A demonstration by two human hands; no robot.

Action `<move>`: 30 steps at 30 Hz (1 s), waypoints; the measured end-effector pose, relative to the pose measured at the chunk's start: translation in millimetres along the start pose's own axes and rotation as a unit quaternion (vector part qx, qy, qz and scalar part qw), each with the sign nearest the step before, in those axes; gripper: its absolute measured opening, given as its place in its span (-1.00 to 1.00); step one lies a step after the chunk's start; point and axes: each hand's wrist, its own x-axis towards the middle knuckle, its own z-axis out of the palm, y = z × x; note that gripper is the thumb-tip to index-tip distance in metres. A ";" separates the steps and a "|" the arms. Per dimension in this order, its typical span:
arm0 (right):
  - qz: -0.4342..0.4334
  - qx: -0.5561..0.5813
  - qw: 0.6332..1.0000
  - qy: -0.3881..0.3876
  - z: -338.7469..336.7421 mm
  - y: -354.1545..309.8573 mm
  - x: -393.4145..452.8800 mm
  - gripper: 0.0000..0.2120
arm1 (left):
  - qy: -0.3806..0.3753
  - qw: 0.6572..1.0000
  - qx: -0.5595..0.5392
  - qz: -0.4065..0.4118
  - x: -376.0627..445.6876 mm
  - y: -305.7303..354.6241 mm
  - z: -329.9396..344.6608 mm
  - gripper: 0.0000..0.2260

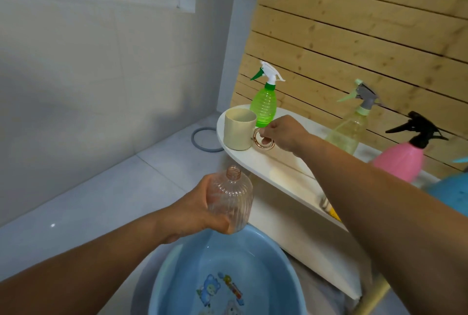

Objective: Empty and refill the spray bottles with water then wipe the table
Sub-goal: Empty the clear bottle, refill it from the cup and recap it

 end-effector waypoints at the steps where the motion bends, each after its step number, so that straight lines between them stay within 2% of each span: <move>1: -0.006 0.032 0.999 0.008 -3.1 -3.0 -2.5 -0.71 | -0.003 1.000 0.003 0.000 -1.5 -2.1 -0.8 -0.08; 5: -0.031 0.103 0.994 0.029 -22.4 -21.1 -20.5 -0.72 | -0.005 1.000 0.010 -0.006 -8.4 -12.1 -2.9 -0.06; 9: -0.036 0.168 0.985 -0.011 -35.9 -27.9 -53.1 -0.72 | 0.001 1.000 0.006 -0.002 -18.0 -18.6 -0.1 -0.07; 13: 0.007 0.197 0.979 -0.060 -18.5 -14.2 -90.4 -0.72 | 0.010 1.000 -0.002 0.008 -26.0 -27.0 -0.1 -0.07; 17: 0.028 0.135 0.988 -0.073 14.2 7.4 -115.1 -0.68 | 0.032 0.999 0.010 -0.002 -35.4 -40.4 -0.3 -0.07; 22: 0.030 0.146 0.985 -0.088 43.2 37.1 -123.9 -0.85 | 0.030 0.998 0.042 -0.026 -45.4 -53.5 -0.1 -0.09; 26: 0.054 0.134 0.984 -0.108 65.9 65.3 -123.2 -0.77 | 0.030 0.997 0.060 -0.035 -51.7 -62.5 -2.4 -0.10; 30: 0.074 0.011 0.985 -0.156 104.3 97.4 -122.1 -0.71 | 0.046 0.997 0.056 -0.041 -51.8 -68.8 -5.4 -0.12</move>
